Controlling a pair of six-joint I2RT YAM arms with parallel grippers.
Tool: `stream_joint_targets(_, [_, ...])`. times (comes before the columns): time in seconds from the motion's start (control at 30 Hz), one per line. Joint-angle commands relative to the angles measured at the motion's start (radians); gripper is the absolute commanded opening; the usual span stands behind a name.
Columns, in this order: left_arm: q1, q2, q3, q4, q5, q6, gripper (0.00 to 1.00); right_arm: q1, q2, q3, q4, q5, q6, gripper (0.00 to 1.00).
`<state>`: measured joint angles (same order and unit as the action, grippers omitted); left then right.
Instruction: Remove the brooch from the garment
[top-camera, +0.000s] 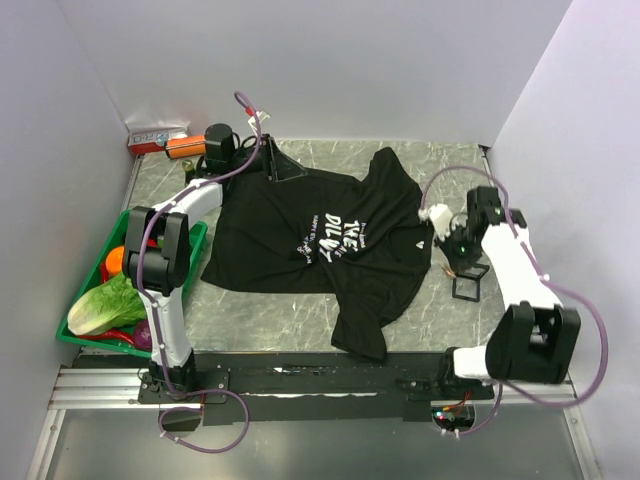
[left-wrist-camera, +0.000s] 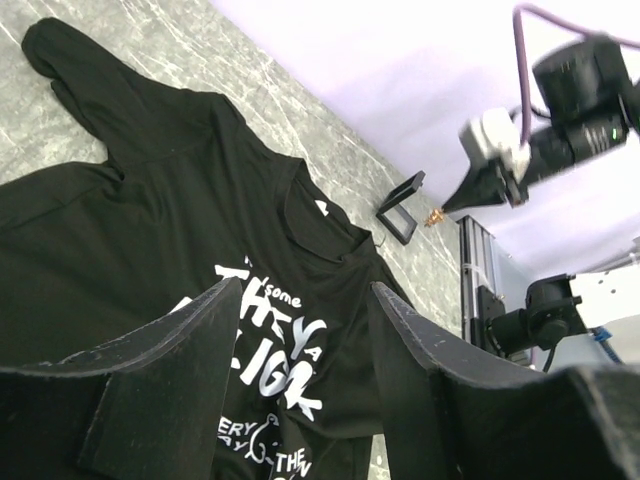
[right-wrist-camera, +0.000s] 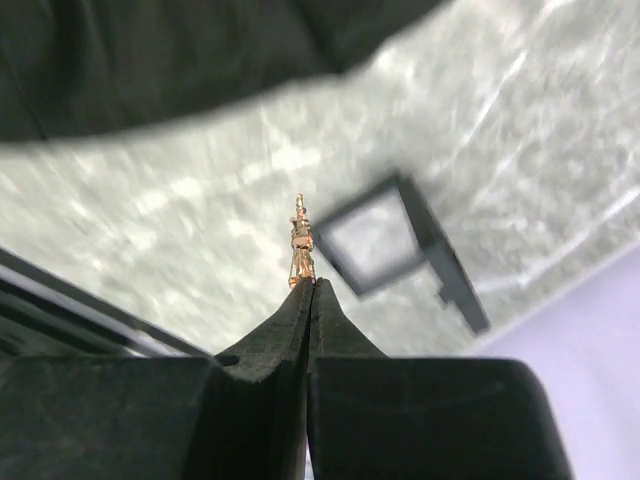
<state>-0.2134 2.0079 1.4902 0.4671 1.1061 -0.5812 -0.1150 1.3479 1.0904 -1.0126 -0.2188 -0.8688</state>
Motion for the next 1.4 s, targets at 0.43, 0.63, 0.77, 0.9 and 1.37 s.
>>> stream_joint_targets(0.43, [0.002,-0.040,-0.021,0.005,0.011,0.009,0.59,-0.023,-0.112,-0.328,0.382,0.322,-0.455,0.00])
stream_joint_targets(0.63, [0.000,-0.049,-0.024,-0.010,0.008,0.018,0.59,-0.023,-0.135,-0.402,0.460,0.340,-0.516,0.00])
stream_joint_targets(0.77, [-0.001,-0.054,-0.028,-0.018,0.003,0.020,0.59,-0.022,-0.135,-0.422,0.531,0.363,-0.515,0.00])
stream_joint_targets(0.9, [-0.001,-0.061,-0.039,-0.030,0.003,0.032,0.59,-0.022,-0.138,-0.423,0.534,0.368,-0.519,0.00])
stream_joint_targets(1.37, [-0.003,-0.074,-0.033,-0.073,0.000,0.058,0.59,-0.020,-0.058,-0.432,0.574,0.383,-0.507,0.00])
